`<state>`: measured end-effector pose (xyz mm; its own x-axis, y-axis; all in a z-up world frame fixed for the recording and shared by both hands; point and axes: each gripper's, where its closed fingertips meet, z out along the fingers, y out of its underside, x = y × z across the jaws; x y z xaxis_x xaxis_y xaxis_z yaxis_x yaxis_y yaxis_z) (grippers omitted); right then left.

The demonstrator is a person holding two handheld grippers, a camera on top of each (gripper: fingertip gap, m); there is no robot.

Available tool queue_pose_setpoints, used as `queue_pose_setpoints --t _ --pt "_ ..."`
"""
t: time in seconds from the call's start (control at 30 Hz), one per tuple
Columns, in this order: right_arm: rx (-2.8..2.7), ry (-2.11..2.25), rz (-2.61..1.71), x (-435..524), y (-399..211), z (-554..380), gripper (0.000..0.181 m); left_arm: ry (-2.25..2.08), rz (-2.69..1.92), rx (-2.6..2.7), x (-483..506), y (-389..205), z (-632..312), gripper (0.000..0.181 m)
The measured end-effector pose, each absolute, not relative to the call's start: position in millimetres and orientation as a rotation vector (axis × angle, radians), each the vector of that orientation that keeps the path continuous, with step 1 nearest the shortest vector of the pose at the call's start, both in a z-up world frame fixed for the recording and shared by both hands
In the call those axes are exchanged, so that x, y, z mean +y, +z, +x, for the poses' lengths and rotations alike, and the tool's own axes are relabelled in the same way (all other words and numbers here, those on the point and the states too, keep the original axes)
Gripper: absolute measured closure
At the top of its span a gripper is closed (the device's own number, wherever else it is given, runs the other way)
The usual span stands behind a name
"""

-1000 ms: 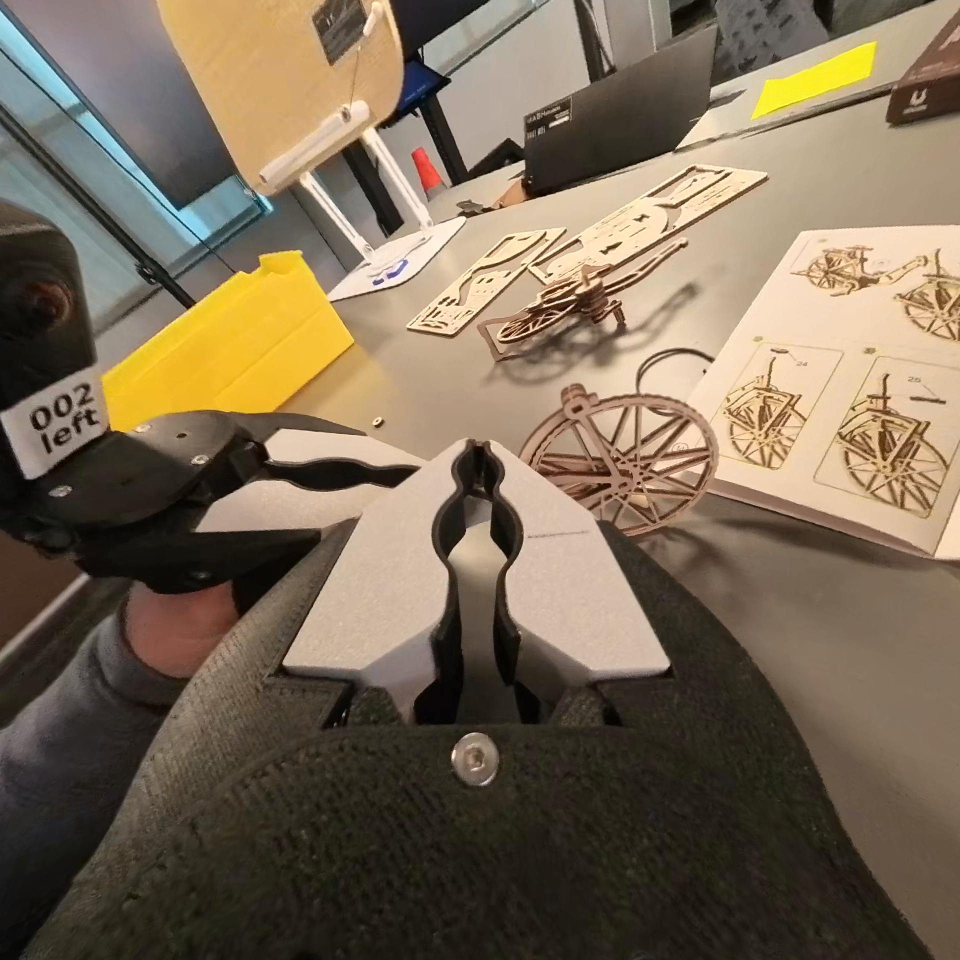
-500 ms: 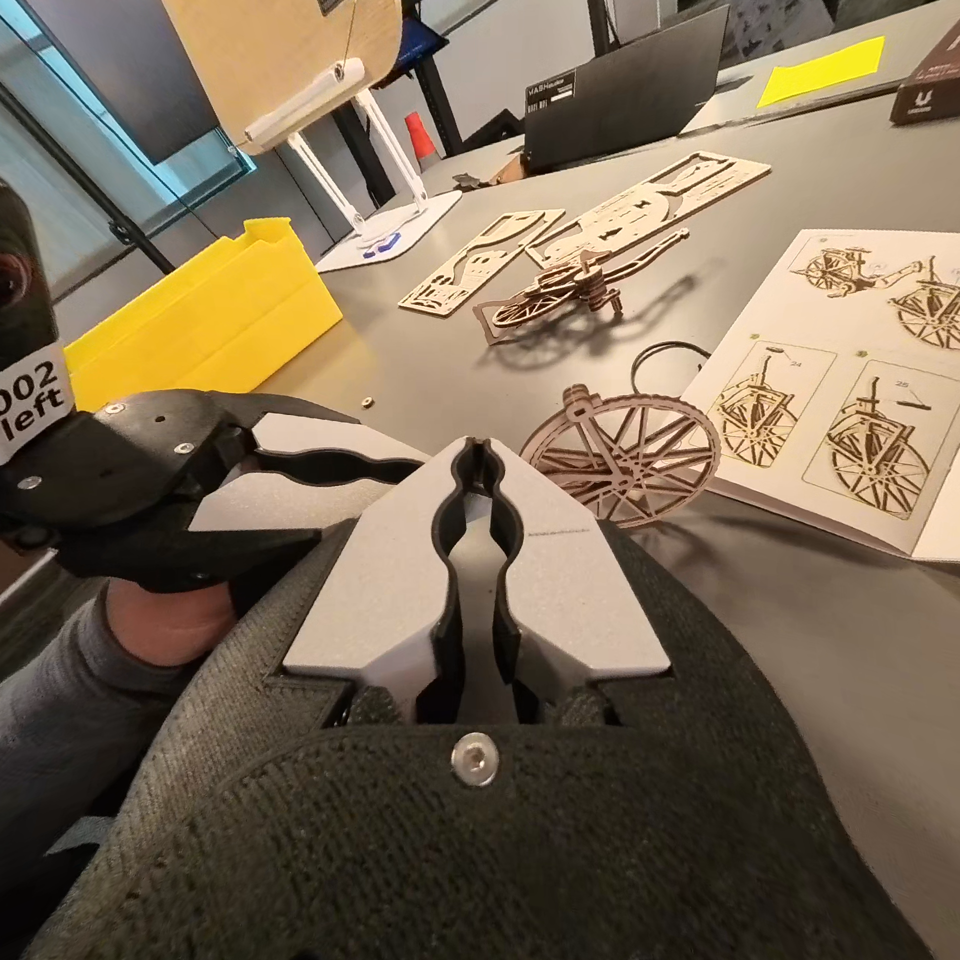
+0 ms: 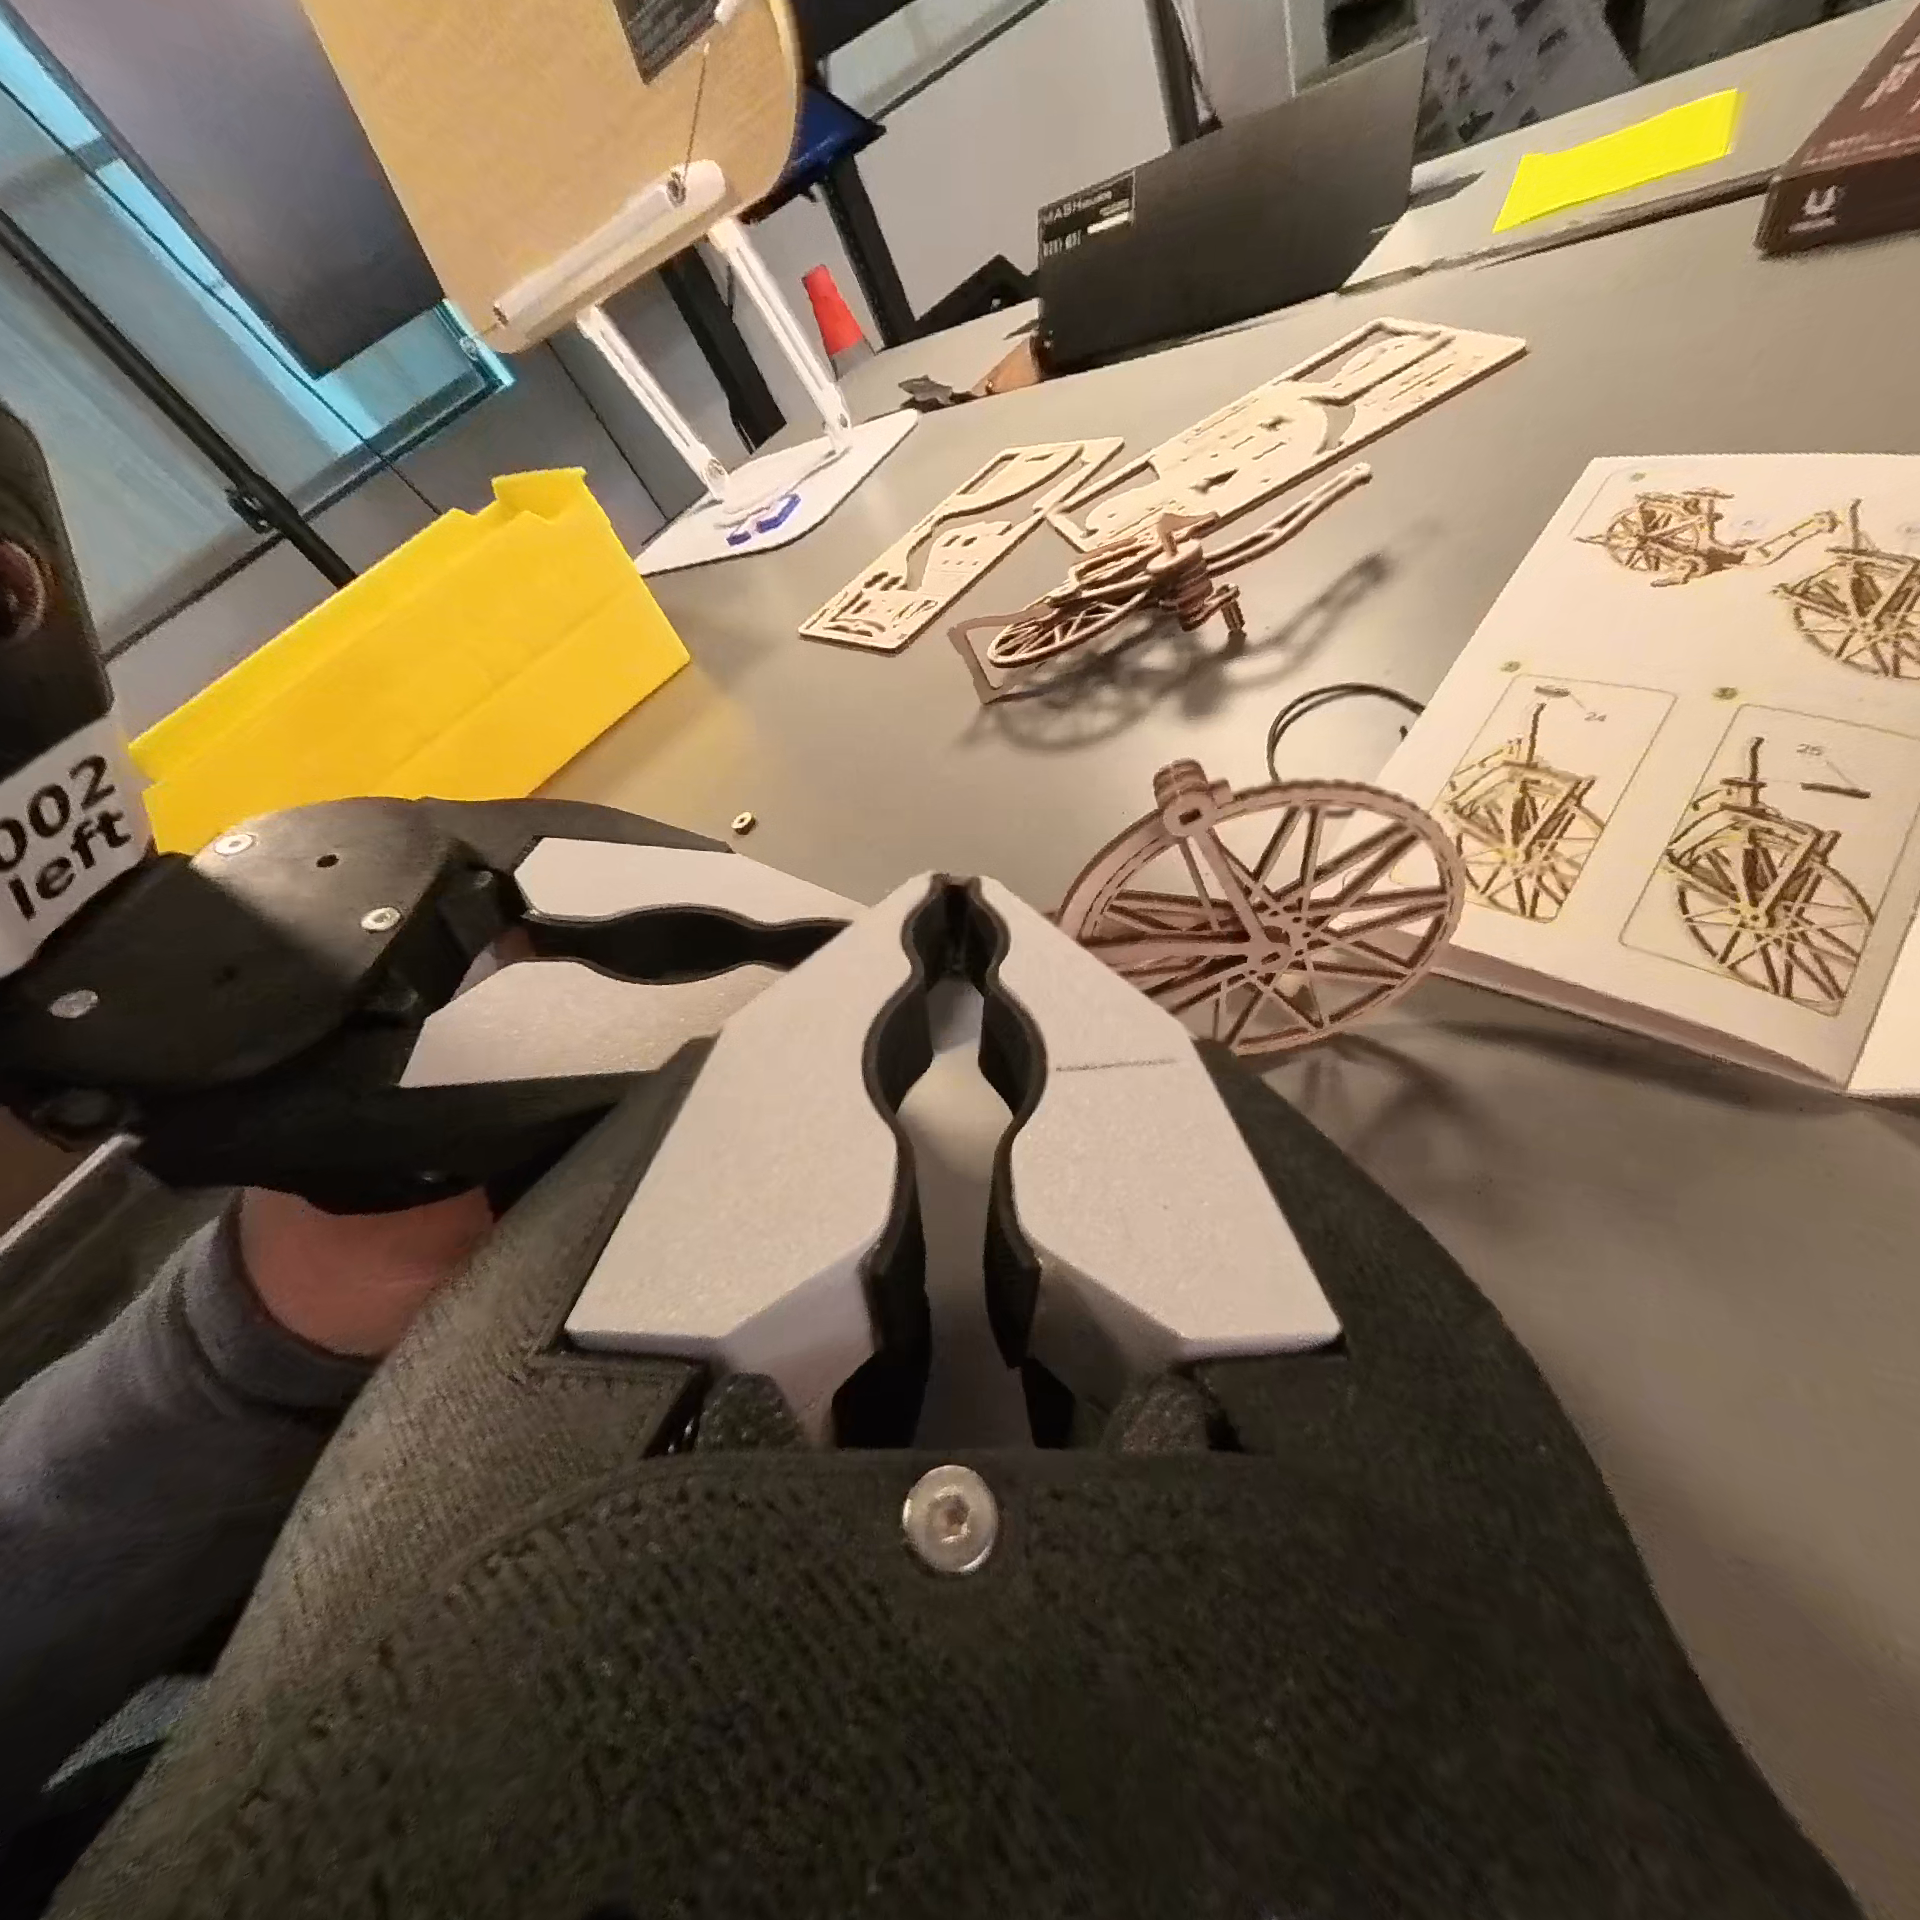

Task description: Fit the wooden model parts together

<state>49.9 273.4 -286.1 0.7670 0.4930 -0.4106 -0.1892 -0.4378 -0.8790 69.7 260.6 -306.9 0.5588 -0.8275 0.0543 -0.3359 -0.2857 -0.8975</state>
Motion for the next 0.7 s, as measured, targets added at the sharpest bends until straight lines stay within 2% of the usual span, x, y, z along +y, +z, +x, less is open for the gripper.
queue_pose_setpoints --t 0.7 --pt "-0.294 0.654 -1.895 274.3 -289.1 51.2 0.181 -0.623 -1.860 0.959 261.4 -308.0 70.0 0.181"
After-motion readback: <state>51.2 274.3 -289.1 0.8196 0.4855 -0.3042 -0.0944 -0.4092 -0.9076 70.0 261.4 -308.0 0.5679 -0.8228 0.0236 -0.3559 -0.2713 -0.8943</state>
